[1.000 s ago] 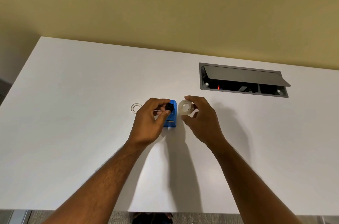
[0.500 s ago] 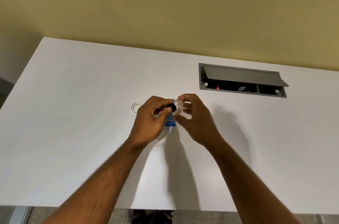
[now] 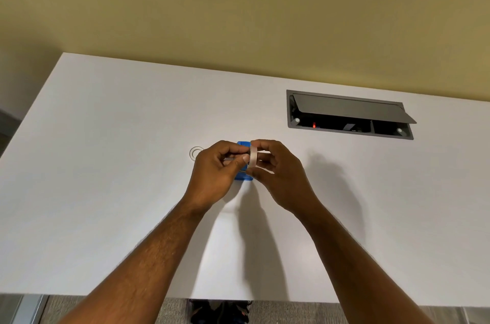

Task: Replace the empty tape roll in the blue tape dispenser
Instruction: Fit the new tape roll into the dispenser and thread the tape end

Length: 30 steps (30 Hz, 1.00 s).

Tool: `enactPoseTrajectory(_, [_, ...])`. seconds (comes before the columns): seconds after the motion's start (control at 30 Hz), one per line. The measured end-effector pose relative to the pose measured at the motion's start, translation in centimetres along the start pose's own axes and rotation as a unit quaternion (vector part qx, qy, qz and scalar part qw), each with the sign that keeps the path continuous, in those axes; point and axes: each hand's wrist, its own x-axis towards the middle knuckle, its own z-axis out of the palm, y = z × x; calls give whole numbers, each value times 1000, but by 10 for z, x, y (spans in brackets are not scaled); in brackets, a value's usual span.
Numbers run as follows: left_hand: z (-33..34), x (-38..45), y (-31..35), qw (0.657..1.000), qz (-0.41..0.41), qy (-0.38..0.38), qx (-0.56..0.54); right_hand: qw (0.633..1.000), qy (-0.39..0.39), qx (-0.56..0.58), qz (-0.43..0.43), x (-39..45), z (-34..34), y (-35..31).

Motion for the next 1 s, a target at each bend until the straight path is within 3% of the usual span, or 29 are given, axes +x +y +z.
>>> enactPoseTrajectory(0.5, [1, 0, -2, 998, -47, 1, -47, 998, 27, -31, -37, 2, 5, 3])
enactPoseTrajectory(1.0, [8, 10, -19, 997, -65, 19, -45, 990, -27, -139, -28, 25, 7, 20])
